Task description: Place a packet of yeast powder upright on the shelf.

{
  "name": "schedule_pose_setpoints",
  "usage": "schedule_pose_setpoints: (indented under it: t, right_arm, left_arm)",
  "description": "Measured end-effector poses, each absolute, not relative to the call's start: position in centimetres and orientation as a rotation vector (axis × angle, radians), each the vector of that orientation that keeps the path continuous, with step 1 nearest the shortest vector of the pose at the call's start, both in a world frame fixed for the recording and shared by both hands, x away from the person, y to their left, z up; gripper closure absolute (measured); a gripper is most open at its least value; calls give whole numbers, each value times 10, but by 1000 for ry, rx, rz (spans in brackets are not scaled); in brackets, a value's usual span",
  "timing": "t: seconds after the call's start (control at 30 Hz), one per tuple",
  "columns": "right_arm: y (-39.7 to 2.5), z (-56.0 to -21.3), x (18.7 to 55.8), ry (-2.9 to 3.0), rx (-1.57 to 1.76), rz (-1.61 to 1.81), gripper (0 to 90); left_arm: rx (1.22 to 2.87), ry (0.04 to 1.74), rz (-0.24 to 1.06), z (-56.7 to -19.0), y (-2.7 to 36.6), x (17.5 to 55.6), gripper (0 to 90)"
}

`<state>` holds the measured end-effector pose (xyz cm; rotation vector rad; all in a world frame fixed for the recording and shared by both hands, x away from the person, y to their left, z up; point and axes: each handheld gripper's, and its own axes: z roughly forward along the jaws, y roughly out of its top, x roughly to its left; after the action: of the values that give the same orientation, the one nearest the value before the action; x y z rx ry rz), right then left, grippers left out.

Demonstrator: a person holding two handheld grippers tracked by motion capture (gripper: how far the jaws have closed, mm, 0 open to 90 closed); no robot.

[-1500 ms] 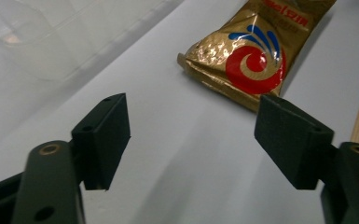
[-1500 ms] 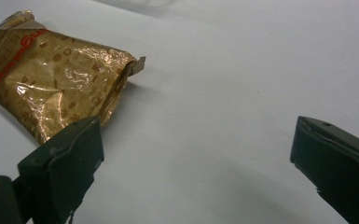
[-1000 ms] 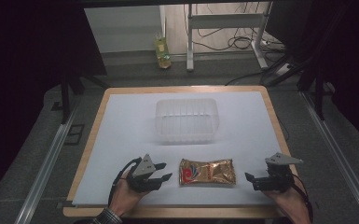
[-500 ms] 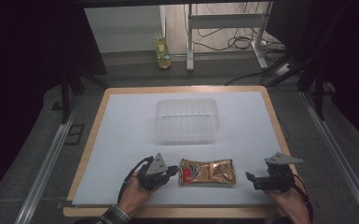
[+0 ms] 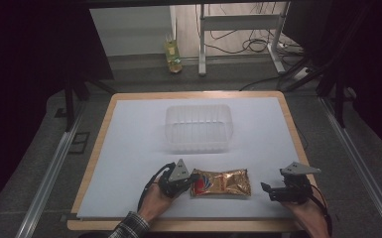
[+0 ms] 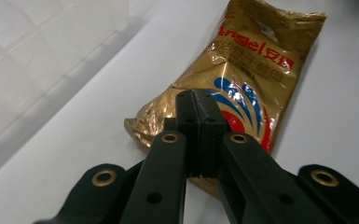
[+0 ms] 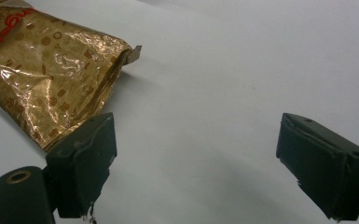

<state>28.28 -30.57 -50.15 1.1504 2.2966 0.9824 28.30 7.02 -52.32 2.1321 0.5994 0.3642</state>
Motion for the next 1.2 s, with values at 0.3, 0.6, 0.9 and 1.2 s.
schedule_pose_setpoints:
  t: [0.3, 0.6, 0.9, 1.2]
  right_arm:
    - [-305, -501, 282, 2295, 1144, 990, 129]
    - [-304, -499, 282, 2295, 1149, 1001, 134]
    - [-305, -498, 281, 2300, 1157, 1015, 148]
    - [-306, -494, 281, 2314, 1178, 1049, 195]
  left_arm:
    - [2163, 594, 416, -533, 63, 286, 896]
    - [2186, 627, 432, -536, 64, 286, 897]
    - [2201, 631, 469, -538, 63, 282, 898]
    - [2247, 636, 500, -543, 65, 278, 898]
